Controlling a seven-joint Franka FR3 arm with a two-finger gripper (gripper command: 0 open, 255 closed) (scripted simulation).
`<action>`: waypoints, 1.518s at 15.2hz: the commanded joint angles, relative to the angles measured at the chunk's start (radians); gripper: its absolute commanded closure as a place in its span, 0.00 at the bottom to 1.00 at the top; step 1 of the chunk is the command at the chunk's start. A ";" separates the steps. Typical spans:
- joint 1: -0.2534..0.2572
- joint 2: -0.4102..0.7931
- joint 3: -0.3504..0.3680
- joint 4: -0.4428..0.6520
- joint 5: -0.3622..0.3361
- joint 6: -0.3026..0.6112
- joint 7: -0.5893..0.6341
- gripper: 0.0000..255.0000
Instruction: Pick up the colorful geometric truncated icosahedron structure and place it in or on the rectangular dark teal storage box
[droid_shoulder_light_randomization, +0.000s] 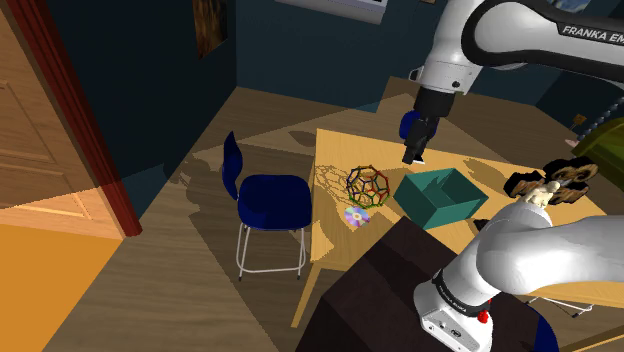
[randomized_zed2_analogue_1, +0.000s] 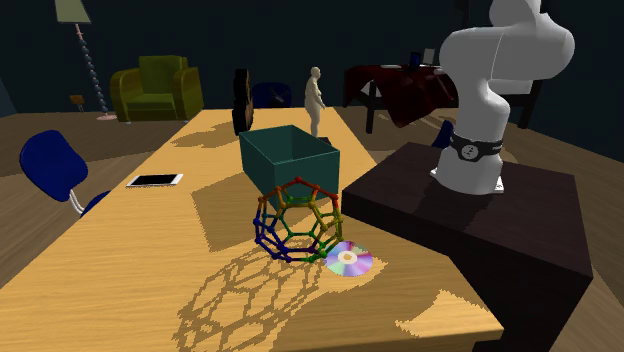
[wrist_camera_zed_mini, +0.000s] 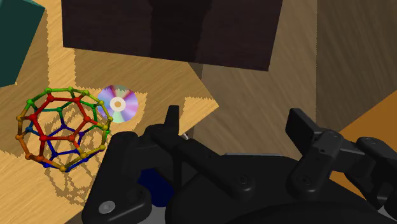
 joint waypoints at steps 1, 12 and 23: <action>0.000 0.000 0.000 0.000 0.000 0.000 0.000 0.00; -0.084 0.276 -0.209 -0.003 -0.014 0.266 -0.161 0.00; -0.124 0.675 -0.398 0.139 0.144 0.446 -0.387 0.00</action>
